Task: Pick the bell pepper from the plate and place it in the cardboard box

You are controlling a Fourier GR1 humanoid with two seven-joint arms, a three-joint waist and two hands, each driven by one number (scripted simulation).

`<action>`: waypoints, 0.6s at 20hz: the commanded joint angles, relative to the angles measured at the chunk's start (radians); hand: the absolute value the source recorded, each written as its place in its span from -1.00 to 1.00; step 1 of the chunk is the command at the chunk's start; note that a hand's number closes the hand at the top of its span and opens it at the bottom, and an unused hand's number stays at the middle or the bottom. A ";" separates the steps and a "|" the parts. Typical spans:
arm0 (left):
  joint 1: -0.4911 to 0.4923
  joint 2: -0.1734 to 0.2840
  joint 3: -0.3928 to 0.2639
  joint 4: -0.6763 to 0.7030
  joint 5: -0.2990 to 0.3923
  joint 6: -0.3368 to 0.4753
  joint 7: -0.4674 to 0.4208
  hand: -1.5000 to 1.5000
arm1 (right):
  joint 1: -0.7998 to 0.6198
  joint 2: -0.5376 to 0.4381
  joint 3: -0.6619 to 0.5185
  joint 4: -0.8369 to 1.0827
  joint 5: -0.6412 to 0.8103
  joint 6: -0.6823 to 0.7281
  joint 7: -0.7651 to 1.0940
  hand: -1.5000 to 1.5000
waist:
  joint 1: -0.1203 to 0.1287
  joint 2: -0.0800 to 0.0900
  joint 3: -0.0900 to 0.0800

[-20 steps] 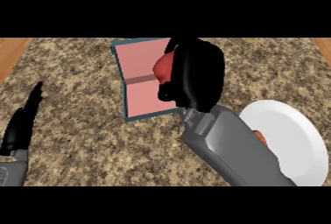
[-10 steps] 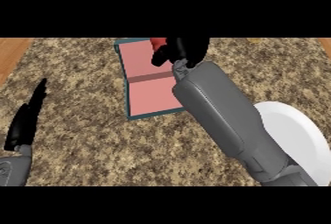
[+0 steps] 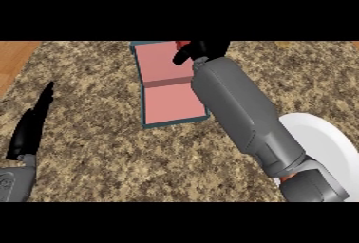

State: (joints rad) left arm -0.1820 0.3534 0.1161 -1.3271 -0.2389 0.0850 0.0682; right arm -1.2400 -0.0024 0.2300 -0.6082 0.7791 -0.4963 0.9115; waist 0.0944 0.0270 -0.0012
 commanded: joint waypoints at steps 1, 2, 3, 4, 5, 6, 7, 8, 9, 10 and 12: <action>-0.014 -0.021 -0.015 -0.006 -0.019 0.020 0.020 0.00 | -0.027 0.002 -0.078 0.119 -0.074 -0.104 -0.054 -1.00 | -0.002 0.006 0.001; -0.022 -0.005 0.005 0.019 0.001 0.001 -0.002 0.00 | -0.025 0.002 -0.060 0.128 -0.120 -0.109 -0.059 -1.00 | 0.006 0.005 0.000; -0.001 -0.001 -0.009 -0.020 -0.005 -0.007 0.000 0.00 | -0.029 0.002 -0.051 0.154 -0.134 -0.122 -0.055 -1.00 | 0.025 0.005 0.001; -0.038 -0.002 -0.003 0.030 -0.010 0.001 -0.012 0.00 | -0.008 0.002 -0.068 0.162 -0.130 -0.166 -0.134 -1.00 | 0.011 0.014 0.000; -0.053 -0.014 -0.012 0.037 -0.010 -0.001 -0.023 0.00 | -0.024 0.002 -0.055 0.174 -0.138 -0.184 -0.141 -1.00 | 0.019 0.015 0.000; 0.002 -0.009 -0.002 0.010 -0.009 0.005 -0.020 0.00 | -0.047 0.002 -0.088 0.187 -0.142 -0.192 -0.164 -1.00 | 0.011 0.006 0.001; -0.040 0.005 0.005 0.021 -0.002 -0.010 0.007 0.00 | -0.056 0.002 -0.070 0.198 -0.157 -0.191 -0.188 -1.00 | 0.008 0.005 0.001; 0.027 -0.019 -0.019 -0.016 -0.011 -0.002 -0.029 0.00 | -0.044 0.002 -0.044 0.194 -0.157 -0.238 -0.193 -1.00 | 0.029 0.003 0.001; -0.026 -0.011 -0.007 0.030 -0.020 0.011 -0.028 0.00 | -0.038 0.002 -0.070 0.206 -0.142 -0.274 -0.255 -1.00 | 0.010 0.013 0.001; -0.021 -0.021 0.000 0.047 -0.003 0.003 -0.032 0.00 | -0.031 0.002 -0.034 0.174 -0.169 -0.310 -0.254 -1.00 | 0.009 0.004 0.000; -0.040 -0.012 0.002 0.019 -0.010 0.005 0.033 0.00 | -0.065 0.002 -0.069 0.188 -0.149 -0.368 -0.288 -1.00 | -0.008 0.001 0.001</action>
State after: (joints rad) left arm -0.2016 0.3451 0.1135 -1.3126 -0.2473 0.0855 0.0663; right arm -1.2799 -0.0020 0.1738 -0.4333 0.6370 -0.7460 0.6785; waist 0.1006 0.0313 -0.0003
